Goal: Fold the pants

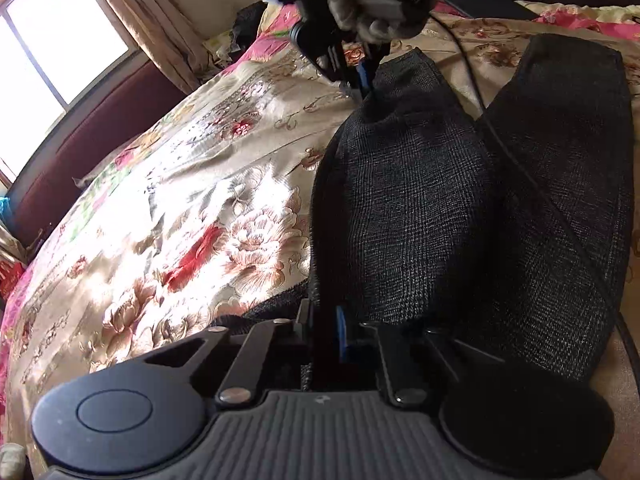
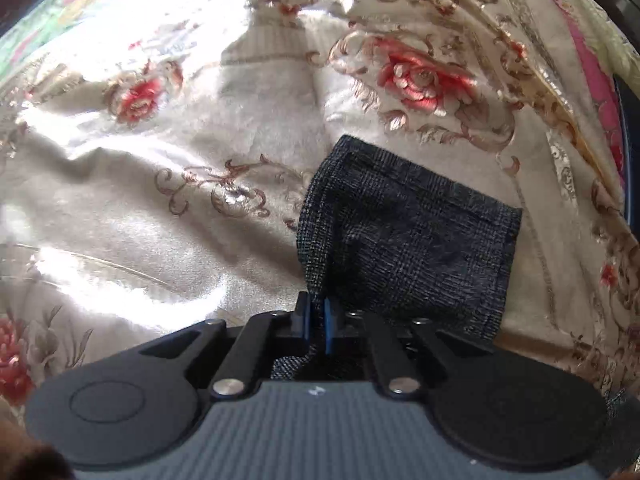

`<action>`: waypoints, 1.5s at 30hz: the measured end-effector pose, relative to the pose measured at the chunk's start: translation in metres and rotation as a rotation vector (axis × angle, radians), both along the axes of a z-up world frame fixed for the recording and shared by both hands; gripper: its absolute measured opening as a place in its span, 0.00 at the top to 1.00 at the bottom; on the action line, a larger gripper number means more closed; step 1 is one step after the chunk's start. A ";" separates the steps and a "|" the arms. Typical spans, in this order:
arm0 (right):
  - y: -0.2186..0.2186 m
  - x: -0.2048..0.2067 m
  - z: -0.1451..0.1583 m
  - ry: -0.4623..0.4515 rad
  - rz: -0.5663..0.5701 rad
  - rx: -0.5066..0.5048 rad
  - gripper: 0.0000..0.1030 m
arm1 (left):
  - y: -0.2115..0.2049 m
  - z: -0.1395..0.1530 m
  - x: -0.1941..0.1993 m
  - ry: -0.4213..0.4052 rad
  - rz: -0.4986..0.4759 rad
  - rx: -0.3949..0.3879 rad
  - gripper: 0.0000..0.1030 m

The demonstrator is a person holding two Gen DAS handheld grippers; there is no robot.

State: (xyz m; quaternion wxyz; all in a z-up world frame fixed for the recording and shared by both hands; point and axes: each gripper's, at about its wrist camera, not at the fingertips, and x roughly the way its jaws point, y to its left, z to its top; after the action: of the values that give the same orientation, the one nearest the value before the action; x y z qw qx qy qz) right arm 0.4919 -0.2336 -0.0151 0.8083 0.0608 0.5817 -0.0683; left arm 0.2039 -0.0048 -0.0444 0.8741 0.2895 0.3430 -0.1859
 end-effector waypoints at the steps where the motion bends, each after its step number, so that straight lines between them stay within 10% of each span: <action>1: -0.010 -0.011 0.014 -0.033 -0.001 0.040 0.95 | 0.002 0.003 -0.001 -0.007 0.001 0.002 0.75; 10: -0.107 -0.173 0.135 -0.292 -0.104 0.331 0.94 | -0.025 0.038 -0.040 -0.081 -0.167 0.026 0.77; 16: -0.204 -0.274 0.019 -0.121 -0.503 0.329 0.88 | -0.067 0.015 -0.075 0.015 -0.337 0.076 0.75; 19: -0.217 -0.298 -0.002 -0.145 -0.530 0.369 0.86 | -0.083 0.005 -0.095 0.034 -0.411 0.139 0.74; 25: -0.198 -0.291 0.034 -0.225 -0.234 0.082 0.79 | -0.094 0.011 -0.105 0.028 -0.458 0.201 0.74; 32: -0.160 -0.262 0.045 -0.282 0.228 -0.085 0.36 | -0.111 0.006 -0.098 0.033 -0.436 0.176 0.74; 34: -0.159 -0.244 0.030 -0.236 0.262 -0.070 0.42 | -0.114 0.000 -0.099 0.027 -0.427 0.177 0.74; 36: -0.160 -0.231 0.019 -0.169 0.260 0.003 0.90 | -0.117 -0.005 -0.098 0.019 -0.411 0.182 0.74; 37: -0.163 -0.225 0.018 -0.138 0.230 0.048 0.95 | -0.118 -0.007 -0.098 0.012 -0.404 0.187 0.74; 40: -0.172 -0.222 0.045 -0.193 0.153 0.184 0.96 | -0.118 -0.004 -0.089 -0.008 -0.361 0.198 0.73; 45: -0.217 -0.249 0.141 -0.545 -0.085 0.418 0.97 | -0.109 0.033 -0.083 -0.116 -0.331 0.177 0.72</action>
State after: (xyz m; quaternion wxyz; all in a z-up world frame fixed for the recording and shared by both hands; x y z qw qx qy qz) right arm 0.2433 -0.4511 0.1257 0.9004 0.2652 0.3430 0.0373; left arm 0.1209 -0.1134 -0.0115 0.8210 0.4278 0.2547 -0.2795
